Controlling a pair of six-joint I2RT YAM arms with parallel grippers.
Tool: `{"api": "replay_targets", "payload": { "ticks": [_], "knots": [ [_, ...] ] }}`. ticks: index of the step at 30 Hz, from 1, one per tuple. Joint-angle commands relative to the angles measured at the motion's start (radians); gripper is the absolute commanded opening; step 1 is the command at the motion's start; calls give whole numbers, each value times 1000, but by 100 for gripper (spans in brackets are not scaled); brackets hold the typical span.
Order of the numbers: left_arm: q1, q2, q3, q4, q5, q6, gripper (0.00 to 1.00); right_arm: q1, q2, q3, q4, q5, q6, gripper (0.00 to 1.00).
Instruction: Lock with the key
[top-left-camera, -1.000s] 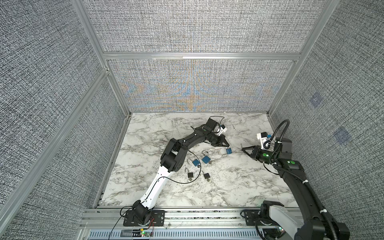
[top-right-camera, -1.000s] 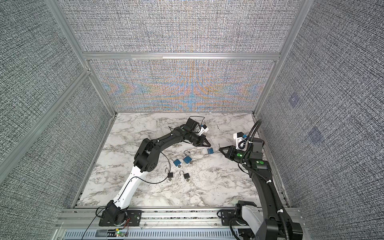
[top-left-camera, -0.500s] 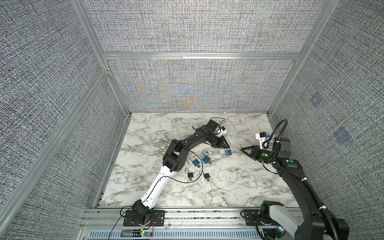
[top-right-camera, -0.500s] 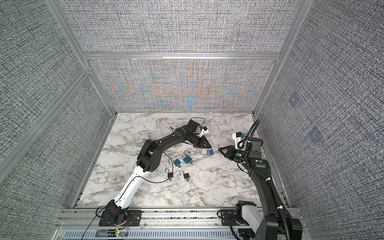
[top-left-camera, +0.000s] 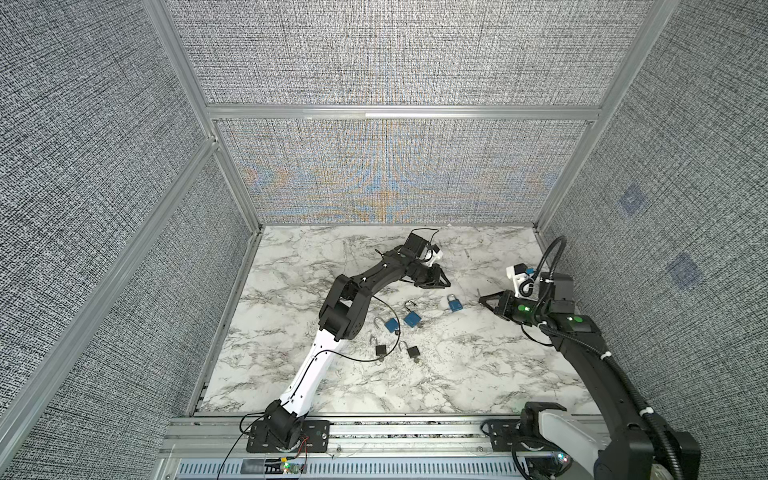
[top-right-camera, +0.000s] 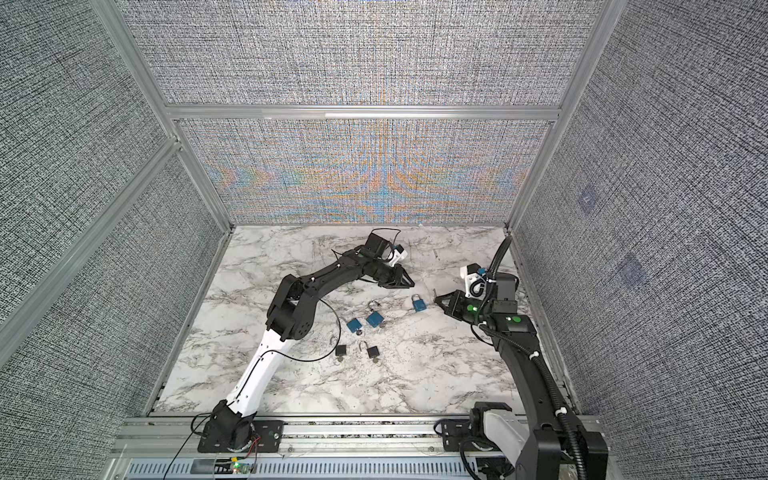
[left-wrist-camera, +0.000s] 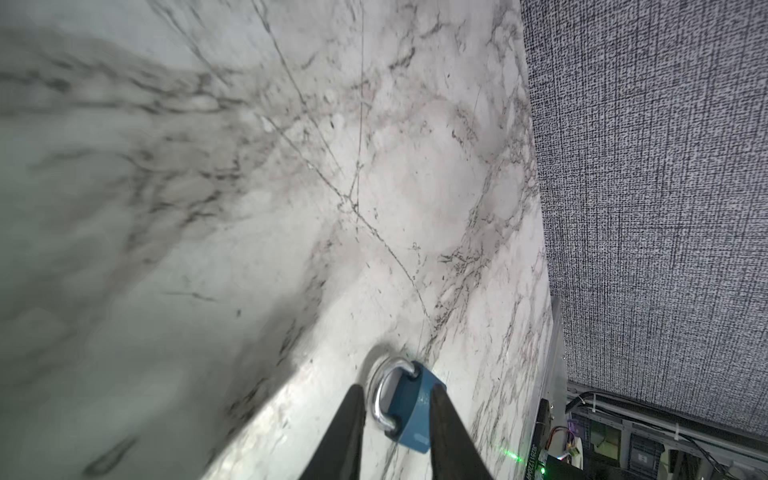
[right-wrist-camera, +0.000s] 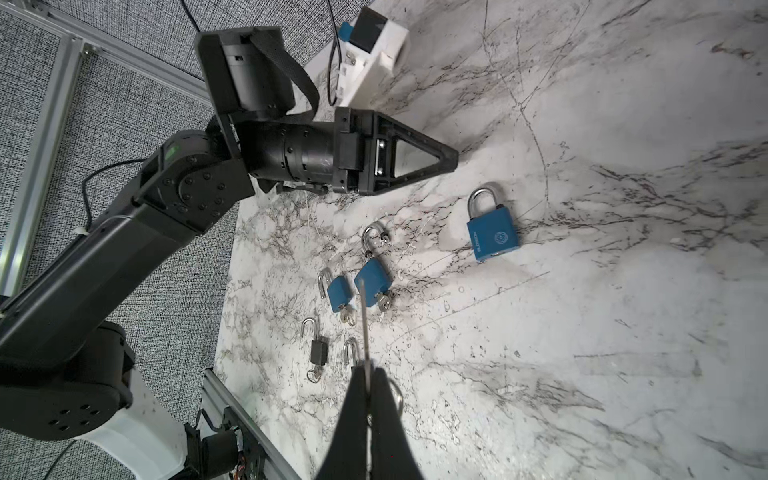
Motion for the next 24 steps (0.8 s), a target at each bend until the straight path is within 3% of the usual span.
{"api": "replay_targets", "payload": {
  "ticks": [1,9,16,24],
  "knots": [
    [7,-40,-34,48,-18,5,30,12,6,14,-17,32,-20,0],
    [22,-175,-189,116,-48,31,29,40,30,38,-36,66,-33,0],
    [62,-436,-542,377,-42,-19,29,40,136,99,-64,83,-80,0],
    [112,-737,-893,628,-57,-65,29,40,381,221,-53,86,-157,0]
  ]
}}
